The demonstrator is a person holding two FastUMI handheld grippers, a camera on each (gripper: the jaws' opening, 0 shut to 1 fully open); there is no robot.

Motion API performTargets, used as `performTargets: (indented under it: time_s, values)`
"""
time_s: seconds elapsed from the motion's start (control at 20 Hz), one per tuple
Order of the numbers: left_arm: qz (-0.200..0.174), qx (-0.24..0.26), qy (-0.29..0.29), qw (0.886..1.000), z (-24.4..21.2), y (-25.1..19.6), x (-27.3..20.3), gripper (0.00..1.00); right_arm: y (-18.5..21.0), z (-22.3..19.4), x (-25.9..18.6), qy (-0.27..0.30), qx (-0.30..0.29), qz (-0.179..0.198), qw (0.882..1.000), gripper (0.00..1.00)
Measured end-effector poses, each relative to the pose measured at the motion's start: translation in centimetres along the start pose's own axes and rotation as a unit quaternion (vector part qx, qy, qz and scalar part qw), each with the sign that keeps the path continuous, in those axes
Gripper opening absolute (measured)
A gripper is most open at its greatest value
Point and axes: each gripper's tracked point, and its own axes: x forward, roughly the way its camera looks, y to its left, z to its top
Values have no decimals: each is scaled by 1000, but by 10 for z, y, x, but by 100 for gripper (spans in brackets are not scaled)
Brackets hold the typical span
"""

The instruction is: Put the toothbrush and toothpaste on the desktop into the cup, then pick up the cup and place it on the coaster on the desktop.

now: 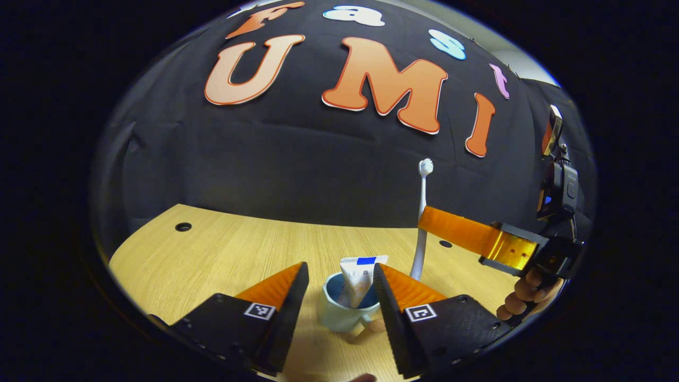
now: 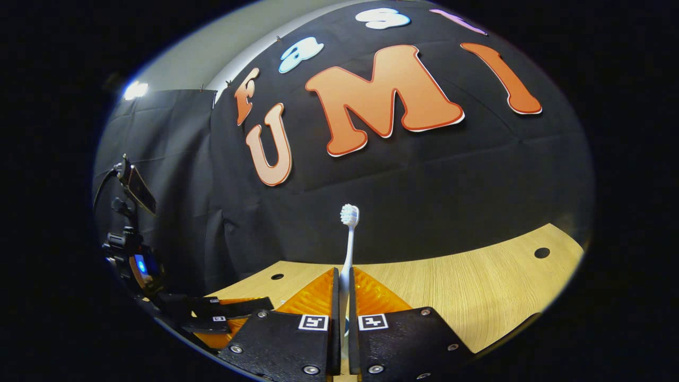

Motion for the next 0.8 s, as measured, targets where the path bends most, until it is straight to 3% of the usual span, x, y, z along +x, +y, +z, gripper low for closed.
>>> performTargets:
  time_s: [0.2, 0.25, 0.3, 0.5, 0.8]
  values:
    - [20, 4, -13, 1000, 7, 12, -14, 82, 8, 4, 8, -26, -5, 10, 1000, 6]
    - [27, 5, -16, 1000, 5, 15, -17, 92, 10, 5, 11, -35, -7, 12, 999, 7]
    - [33, 8, -19, 999, 8, 19, -23, 94, 12, 6, 13, -42, -9, 14, 999, 6]
    - [57, 14, -37, 998, 10, 34, -41, 93, 18, -8, 27, -50, -11, 23, 998, 6]
    - [57, 20, -44, 997, 4, 34, -51, 93, 12, -41, 41, -30, -43, 10, 999, 6]
